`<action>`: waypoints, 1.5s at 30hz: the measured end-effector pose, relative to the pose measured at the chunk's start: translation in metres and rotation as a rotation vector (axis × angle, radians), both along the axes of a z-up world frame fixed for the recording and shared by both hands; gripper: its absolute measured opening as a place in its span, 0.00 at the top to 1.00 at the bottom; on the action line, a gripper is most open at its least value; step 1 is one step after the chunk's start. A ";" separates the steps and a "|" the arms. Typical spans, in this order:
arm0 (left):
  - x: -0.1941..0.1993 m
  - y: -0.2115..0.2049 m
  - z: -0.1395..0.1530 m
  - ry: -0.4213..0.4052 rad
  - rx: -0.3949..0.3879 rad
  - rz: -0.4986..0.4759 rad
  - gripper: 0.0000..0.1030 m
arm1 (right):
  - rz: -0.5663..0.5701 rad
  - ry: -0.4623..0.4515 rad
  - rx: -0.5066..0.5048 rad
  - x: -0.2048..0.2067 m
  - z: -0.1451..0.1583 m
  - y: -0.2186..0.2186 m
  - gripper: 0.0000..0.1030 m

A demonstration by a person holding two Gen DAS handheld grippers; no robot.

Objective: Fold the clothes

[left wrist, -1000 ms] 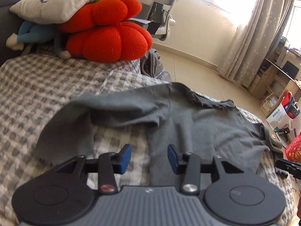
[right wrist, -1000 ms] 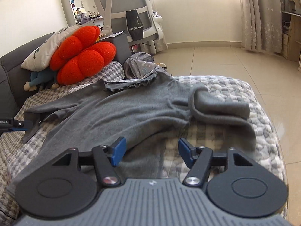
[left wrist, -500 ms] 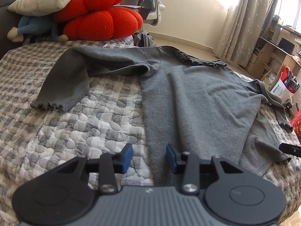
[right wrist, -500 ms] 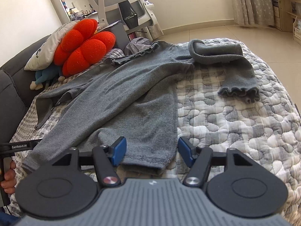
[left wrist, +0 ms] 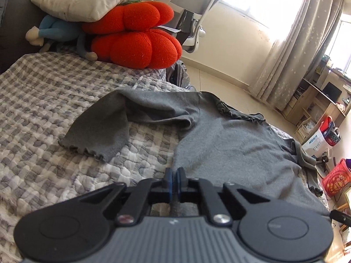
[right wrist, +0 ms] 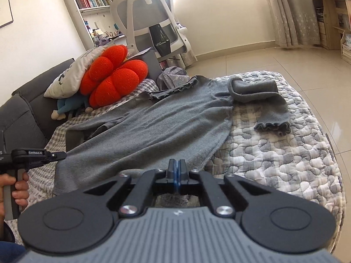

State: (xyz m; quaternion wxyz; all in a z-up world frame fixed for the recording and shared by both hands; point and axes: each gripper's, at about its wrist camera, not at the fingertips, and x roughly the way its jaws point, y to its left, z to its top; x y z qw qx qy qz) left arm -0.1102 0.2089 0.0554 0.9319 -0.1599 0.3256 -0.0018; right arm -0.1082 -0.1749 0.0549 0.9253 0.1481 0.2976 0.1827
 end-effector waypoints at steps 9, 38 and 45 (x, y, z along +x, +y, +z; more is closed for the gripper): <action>-0.007 -0.002 -0.023 0.055 0.009 -0.075 0.96 | 0.015 -0.007 -0.030 -0.037 0.007 -0.004 0.96; -0.032 -0.003 -0.013 0.012 0.046 -0.146 0.95 | -0.038 0.017 0.036 -0.033 -0.001 -0.009 0.86; -0.039 -0.002 -0.044 0.068 0.012 -0.117 0.91 | -0.078 0.168 0.122 -0.027 -0.048 -0.005 0.85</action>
